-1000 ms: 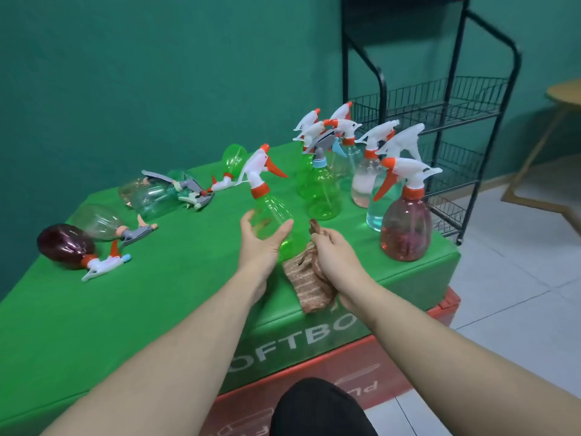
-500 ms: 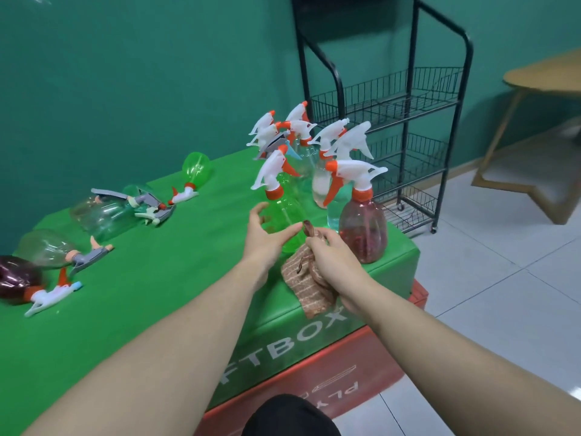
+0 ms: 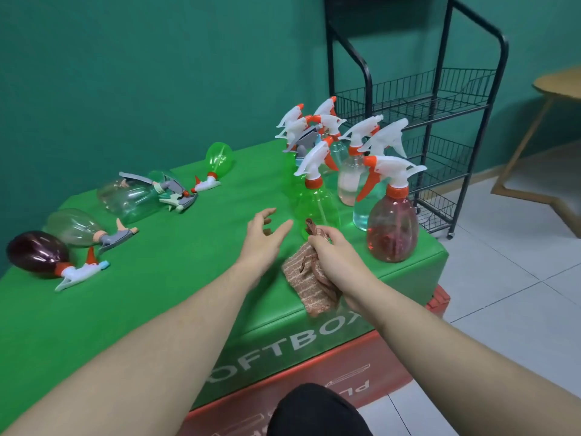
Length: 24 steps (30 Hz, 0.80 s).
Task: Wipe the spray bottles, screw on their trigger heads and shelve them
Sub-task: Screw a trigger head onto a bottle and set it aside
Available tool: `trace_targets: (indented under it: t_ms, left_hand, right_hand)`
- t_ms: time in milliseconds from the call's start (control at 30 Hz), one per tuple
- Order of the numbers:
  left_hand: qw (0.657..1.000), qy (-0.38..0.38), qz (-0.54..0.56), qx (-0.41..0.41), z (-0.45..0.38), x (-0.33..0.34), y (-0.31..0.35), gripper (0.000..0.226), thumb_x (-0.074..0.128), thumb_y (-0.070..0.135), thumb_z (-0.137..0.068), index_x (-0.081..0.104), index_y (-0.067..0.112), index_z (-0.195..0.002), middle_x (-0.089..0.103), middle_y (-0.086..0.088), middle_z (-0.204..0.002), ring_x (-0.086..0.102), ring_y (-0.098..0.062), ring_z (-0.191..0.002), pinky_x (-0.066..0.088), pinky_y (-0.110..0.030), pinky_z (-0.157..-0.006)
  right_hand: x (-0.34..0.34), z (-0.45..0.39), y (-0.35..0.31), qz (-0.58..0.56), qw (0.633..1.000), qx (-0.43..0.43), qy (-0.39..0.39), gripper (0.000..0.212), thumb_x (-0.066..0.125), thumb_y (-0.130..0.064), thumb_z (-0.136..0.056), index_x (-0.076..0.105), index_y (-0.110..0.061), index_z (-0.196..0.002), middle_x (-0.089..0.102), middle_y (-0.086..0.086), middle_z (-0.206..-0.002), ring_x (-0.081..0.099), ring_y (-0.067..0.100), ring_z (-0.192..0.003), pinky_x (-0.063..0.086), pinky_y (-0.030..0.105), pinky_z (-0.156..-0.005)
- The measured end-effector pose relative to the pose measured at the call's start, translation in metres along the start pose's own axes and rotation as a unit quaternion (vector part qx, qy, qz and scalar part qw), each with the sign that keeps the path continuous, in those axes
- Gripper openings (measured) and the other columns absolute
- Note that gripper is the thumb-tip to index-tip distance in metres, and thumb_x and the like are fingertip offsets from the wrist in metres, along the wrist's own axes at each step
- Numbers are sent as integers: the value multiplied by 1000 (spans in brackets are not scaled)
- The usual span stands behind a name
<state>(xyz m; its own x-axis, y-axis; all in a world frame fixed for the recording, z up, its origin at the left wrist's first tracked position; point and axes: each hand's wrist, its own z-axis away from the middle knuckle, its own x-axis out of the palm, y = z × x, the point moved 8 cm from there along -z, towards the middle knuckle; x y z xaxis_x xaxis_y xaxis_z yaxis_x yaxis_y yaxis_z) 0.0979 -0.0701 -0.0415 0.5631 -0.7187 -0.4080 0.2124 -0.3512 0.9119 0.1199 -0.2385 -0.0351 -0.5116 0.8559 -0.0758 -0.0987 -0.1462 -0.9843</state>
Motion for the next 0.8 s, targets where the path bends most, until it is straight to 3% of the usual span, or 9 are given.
trace_targets:
  t_ms: [200,300,367,500,633,800]
  left_hand:
    - [995,25,-97,-2,1,-80,-36,36,65,27,-100,57,23,-135,52,-3,-141,48,-11,-121,35,-27,-105]
    - [989,38,-140,-7,-1,-123,-56,35,65,22,-101,58,20,-135,53,-5,-141,47,-10,-124,30,-26,-109]
    - [984,36,-172,-16,-4,-148,-70,38,65,21,-101,57,19,-138,52,-5,-144,47,-14,-132,30,-30,-114]
    - [970,47,-237,-23,-23,-188,-90,41,65,24,-100,56,23,-140,49,-2,-150,44,-20,-140,30,-43,-122]
    - [944,49,-327,1,-59,-202,-89,48,63,33,-99,51,30,-145,44,2,-154,33,-19,-146,18,-45,-123]
    - [898,21,-436,45,-128,-189,-75,59,61,42,-97,41,34,-152,36,-2,-159,22,-21,-152,7,-47,-126]
  right_hand:
    - [58,-14,-9,25,999,-10,-29,26,47,-27,-102,53,-26,-128,67,3,-103,66,21,-96,49,32,-84]
    - [92,-27,-15,32,998,-19,-41,25,49,-26,-102,54,-25,-126,65,0,-97,61,14,-83,45,26,-70]
    - [114,-38,-19,44,997,-23,-52,24,49,-25,-102,54,-26,-126,64,-2,-92,59,12,-77,43,24,-66]
    - [145,-69,-28,84,994,-37,-61,27,48,-27,-102,52,-29,-128,68,1,-97,66,23,-90,48,29,-79]
    - [162,-108,-40,128,988,-61,-61,24,46,-28,-102,50,-30,-125,68,2,-95,64,22,-82,49,33,-77]
    - [172,-160,-52,200,975,-86,-45,31,44,-28,-102,46,-32,-132,63,-8,-94,63,19,-92,45,33,-79]
